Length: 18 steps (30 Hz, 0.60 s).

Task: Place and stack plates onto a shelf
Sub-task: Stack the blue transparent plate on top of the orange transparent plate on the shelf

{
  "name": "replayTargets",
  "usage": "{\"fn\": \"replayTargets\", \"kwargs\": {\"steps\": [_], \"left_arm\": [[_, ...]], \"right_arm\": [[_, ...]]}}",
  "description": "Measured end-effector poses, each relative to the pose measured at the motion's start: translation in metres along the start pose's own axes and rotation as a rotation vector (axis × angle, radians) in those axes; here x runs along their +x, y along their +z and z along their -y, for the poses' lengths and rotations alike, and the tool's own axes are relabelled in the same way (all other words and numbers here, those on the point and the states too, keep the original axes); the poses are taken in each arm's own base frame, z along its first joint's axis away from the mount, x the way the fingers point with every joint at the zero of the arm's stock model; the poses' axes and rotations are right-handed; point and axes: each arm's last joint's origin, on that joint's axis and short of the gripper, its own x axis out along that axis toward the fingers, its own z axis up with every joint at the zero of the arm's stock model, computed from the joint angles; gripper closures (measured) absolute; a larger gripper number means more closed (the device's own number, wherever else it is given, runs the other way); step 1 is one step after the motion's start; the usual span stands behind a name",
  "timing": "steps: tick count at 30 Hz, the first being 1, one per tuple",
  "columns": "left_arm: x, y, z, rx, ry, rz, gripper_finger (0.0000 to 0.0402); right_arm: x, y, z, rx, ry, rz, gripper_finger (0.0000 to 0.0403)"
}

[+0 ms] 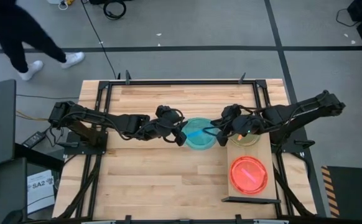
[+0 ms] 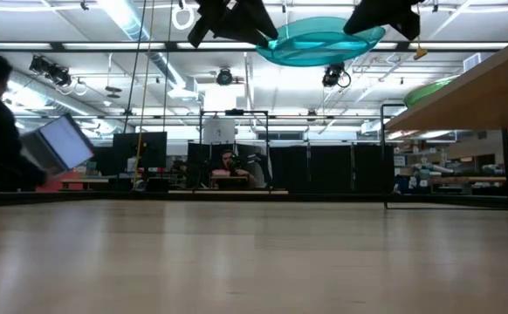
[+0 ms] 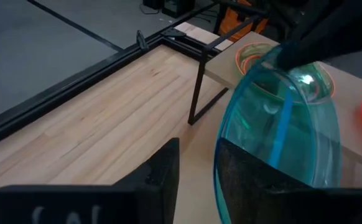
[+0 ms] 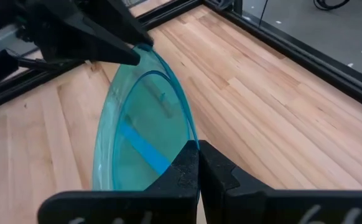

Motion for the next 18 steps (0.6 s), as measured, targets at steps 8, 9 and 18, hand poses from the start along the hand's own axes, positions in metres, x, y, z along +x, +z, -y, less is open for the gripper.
{"fn": "replayTargets", "kwargs": {"steps": [8, 9, 18], "left_arm": [[0.0, 0.0, 0.0, -0.004, 0.002, 0.004, 0.029], [0.0, 0.0, 0.0, -0.005, 0.002, 0.005, 0.029], [0.0, 0.001, 0.0, -0.006, 0.001, 0.005, 0.029]], "right_arm": [[-0.021, 0.002, 0.022, 0.022, -0.043, -0.024, 0.0397], [-0.024, 0.002, 0.025, 0.034, -0.048, -0.025, 0.0398], [-0.058, -0.003, 0.052, 0.124, -0.031, -0.07, 0.0397]]}}
